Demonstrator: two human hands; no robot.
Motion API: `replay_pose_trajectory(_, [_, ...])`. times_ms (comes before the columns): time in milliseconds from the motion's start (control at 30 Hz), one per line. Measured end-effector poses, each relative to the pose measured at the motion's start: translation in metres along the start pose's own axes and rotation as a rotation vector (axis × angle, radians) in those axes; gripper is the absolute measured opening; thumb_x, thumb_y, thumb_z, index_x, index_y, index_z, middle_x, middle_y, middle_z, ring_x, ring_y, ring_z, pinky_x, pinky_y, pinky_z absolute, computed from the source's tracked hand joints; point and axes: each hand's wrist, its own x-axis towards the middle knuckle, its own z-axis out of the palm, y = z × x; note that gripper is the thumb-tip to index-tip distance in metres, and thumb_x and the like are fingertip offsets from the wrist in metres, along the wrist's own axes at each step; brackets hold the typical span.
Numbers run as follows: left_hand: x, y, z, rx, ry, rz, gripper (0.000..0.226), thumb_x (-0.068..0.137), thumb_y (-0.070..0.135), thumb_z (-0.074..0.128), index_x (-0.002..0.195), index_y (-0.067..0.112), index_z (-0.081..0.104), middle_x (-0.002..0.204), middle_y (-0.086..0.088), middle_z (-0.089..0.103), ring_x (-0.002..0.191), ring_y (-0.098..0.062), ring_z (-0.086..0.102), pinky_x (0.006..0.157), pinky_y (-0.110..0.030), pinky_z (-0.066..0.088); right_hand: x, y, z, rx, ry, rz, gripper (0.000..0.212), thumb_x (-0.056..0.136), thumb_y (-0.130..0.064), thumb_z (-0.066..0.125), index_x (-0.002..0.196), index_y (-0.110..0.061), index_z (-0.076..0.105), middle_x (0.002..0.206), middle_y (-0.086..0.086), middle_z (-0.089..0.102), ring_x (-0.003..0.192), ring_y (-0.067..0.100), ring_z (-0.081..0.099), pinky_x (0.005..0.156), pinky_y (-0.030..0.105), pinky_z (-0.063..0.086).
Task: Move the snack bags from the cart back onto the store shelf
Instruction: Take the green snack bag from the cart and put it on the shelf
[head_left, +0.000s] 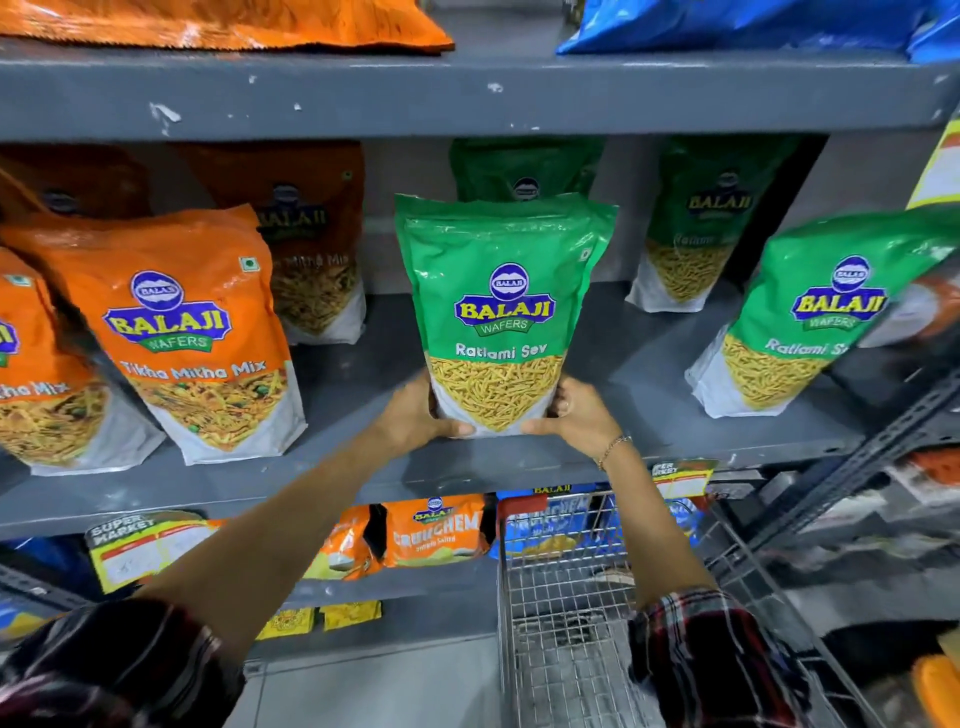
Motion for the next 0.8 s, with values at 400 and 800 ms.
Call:
replay_pose_trajectory(400, [0.021,0.023,0.057,0.19,0.031,0.052,0.088,0.063,0.027,0.083,0.134,0.018,0.032,0.136,-0.006,0.054,0.124,-0.025,0.05,0.101,-0.035,0.041,-0.008,0.014,-0.057,-0.006,0.051,-0.017,0.055,0.058,0.008,0.081,0.095,-0.027,0.061,0.104,0.0,0.067,0.086,-0.005,0.067,0.068,0.012,0.054])
replay_pose_trajectory(800, [0.015,0.028,0.062,0.158,0.038,0.022,0.088,0.068,0.026,0.08,0.139,0.02,0.027,0.138,-0.005,0.053,0.124,-0.024,0.05,0.096,-0.028,0.039,-0.007,0.019,-0.059,0.017,0.004,-0.032,0.058,0.062,0.003,0.081,0.106,-0.026,0.056,0.123,0.011,0.063,0.104,0.014,0.063,0.078,0.013,0.054])
